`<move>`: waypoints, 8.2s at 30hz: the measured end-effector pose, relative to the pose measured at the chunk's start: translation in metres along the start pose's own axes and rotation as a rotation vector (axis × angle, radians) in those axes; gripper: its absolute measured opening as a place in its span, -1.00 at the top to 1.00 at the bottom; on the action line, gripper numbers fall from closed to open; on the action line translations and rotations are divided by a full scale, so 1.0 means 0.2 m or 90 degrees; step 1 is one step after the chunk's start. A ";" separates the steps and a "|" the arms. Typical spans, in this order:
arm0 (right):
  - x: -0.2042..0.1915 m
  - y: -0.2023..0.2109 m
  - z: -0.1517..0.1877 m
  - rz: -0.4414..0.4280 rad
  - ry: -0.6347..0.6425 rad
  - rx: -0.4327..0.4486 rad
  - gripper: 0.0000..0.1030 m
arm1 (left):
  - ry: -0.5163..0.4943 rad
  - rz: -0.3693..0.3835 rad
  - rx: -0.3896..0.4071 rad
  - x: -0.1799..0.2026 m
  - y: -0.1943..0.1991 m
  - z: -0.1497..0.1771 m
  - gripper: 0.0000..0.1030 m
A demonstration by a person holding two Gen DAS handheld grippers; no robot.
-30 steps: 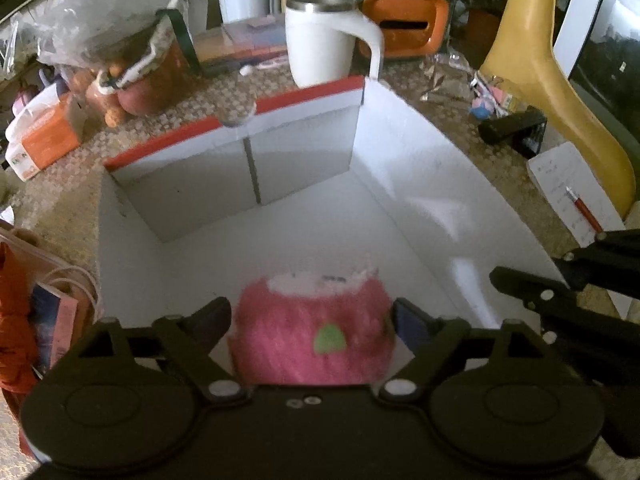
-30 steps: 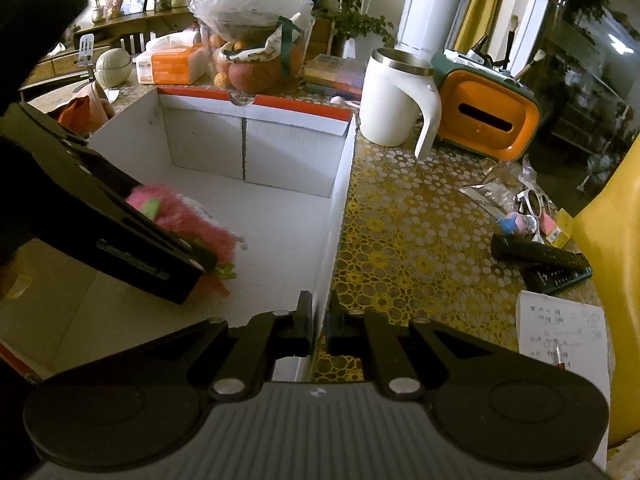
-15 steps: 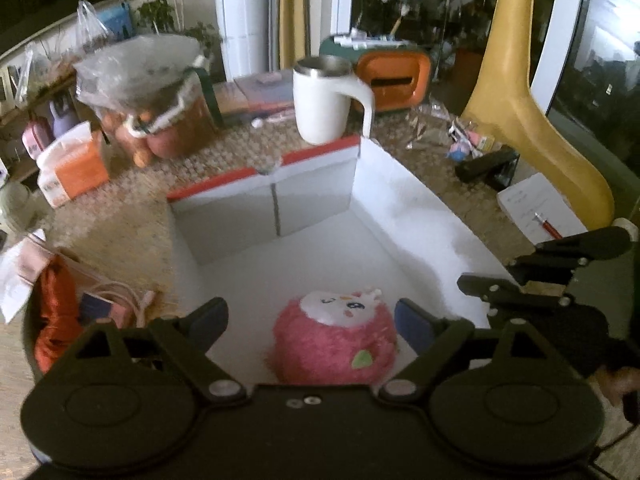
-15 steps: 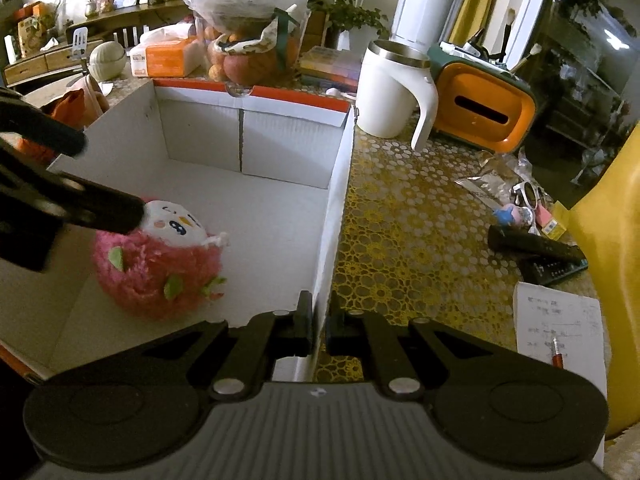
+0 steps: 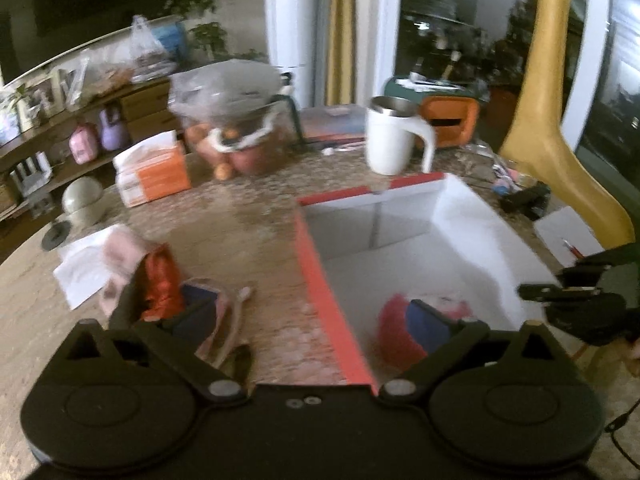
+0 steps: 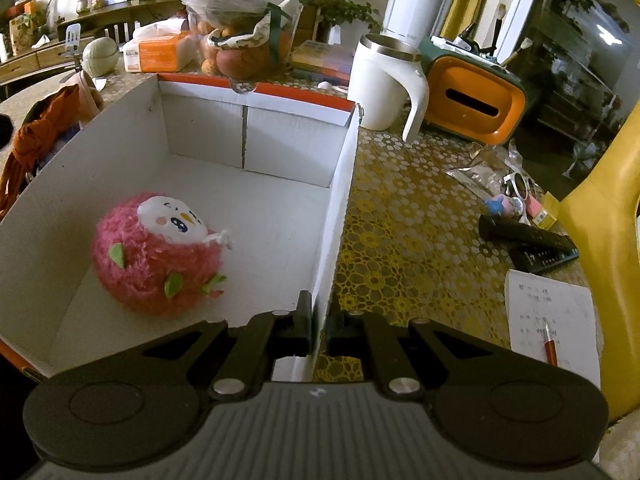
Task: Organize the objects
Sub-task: 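Open the left gripper to drop the plush into the box, then move the left gripper back to the orange-red cloth and grasp it, then carry the orange-red cloth with the left gripper into the box beside the plush, then release the orange-red cloth and return the left gripper to the table, then grasp the black cloth with the left gripper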
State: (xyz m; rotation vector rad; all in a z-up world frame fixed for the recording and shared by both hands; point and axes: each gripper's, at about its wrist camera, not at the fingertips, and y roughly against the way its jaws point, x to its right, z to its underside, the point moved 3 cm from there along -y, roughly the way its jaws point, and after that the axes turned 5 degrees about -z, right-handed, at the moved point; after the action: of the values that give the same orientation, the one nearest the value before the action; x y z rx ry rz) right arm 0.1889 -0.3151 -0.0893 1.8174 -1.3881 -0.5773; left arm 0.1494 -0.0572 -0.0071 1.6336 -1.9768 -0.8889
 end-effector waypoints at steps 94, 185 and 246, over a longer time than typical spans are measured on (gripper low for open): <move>0.11 -0.07 0.08 -0.008 -0.054 -0.050 0.89 | -0.017 -0.152 0.019 -0.44 -0.37 0.20 0.48; 0.09 -0.04 0.08 -0.013 -0.073 -0.054 0.91 | -0.037 0.101 -0.140 0.78 -0.55 -0.21 0.09; 0.06 -0.03 0.09 0.011 -0.046 -0.082 0.88 | 0.091 -0.113 0.006 -0.71 -0.35 0.23 -0.98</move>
State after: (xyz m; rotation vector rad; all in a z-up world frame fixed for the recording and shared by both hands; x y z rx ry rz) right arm 0.1841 -0.3316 -0.1035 1.6964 -1.3802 -0.7133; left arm 0.1975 0.0840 -0.0787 1.8465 -1.7644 -0.8017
